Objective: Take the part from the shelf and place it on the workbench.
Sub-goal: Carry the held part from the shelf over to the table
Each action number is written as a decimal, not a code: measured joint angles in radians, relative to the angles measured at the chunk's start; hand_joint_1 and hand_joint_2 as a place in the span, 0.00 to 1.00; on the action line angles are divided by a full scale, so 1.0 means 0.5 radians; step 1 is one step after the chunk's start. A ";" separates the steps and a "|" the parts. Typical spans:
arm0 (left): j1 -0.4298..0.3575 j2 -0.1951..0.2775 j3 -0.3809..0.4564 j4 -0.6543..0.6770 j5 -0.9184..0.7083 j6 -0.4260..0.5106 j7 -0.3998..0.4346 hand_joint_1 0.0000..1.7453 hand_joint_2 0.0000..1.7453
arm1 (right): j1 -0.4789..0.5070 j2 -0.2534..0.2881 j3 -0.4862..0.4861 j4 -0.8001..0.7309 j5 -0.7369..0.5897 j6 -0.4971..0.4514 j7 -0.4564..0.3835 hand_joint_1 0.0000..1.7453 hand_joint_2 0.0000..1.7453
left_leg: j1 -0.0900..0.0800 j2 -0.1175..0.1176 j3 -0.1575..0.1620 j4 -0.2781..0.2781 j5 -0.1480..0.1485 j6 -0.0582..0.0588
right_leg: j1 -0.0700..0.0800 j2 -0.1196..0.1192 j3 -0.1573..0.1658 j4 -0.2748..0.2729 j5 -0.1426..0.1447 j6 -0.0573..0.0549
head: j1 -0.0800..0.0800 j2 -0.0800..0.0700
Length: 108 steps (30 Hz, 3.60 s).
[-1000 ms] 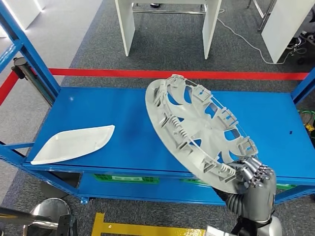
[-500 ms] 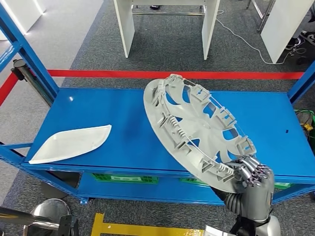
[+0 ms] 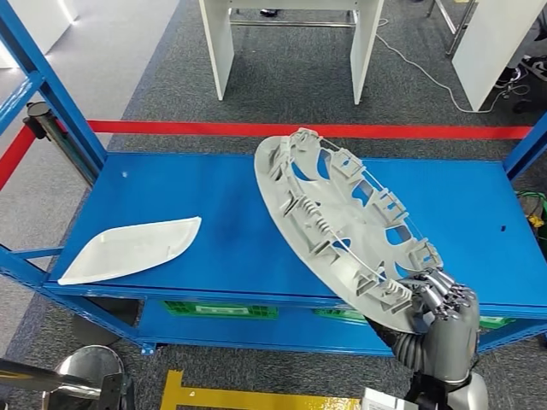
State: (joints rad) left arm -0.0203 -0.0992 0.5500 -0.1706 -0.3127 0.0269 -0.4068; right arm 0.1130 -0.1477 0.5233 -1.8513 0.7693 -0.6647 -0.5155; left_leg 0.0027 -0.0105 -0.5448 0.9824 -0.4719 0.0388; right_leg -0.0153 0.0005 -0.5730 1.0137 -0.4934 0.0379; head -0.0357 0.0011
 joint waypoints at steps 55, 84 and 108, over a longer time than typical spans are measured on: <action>-0.008 -0.014 0.061 -0.007 -0.085 -0.029 0.019 0.00 0.00 | 0.018 -0.046 -0.009 -0.006 0.098 0.035 0.063 1.00 1.00 | 0.047 0.018 -0.096 0.097 0.014 -0.048 | -0.053 0.002 0.086 0.090 -0.098 0.079 | 0.004 0.000; -0.024 -0.021 0.090 -0.011 -0.115 -0.011 0.036 0.00 0.00 | 0.019 -0.055 -0.018 -0.009 0.097 0.066 0.088 1.00 1.00 | -0.008 0.028 -0.113 0.051 0.056 0.009 | -0.006 -0.004 -0.023 0.367 -0.119 0.022 | 0.003 0.000; -0.050 -0.030 0.091 -0.016 -0.247 0.008 0.078 0.00 0.00 | 0.166 -0.061 -0.067 -0.129 0.209 0.056 0.153 1.00 1.00 | -0.016 0.028 0.050 0.009 -0.058 0.016 | -0.004 -0.005 -0.181 0.157 -0.070 0.026 | 0.003 0.000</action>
State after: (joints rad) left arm -0.0455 -0.1141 0.5955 -0.1785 -0.4364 0.0307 -0.3679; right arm 0.1962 -0.1781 0.4899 -1.9159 0.8740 -0.6370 -0.4392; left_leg -0.0052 0.0035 -0.5198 0.9868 -0.5009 0.0468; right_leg -0.0171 -0.0018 -0.6634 1.0924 -0.5285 0.0509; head -0.0342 0.0011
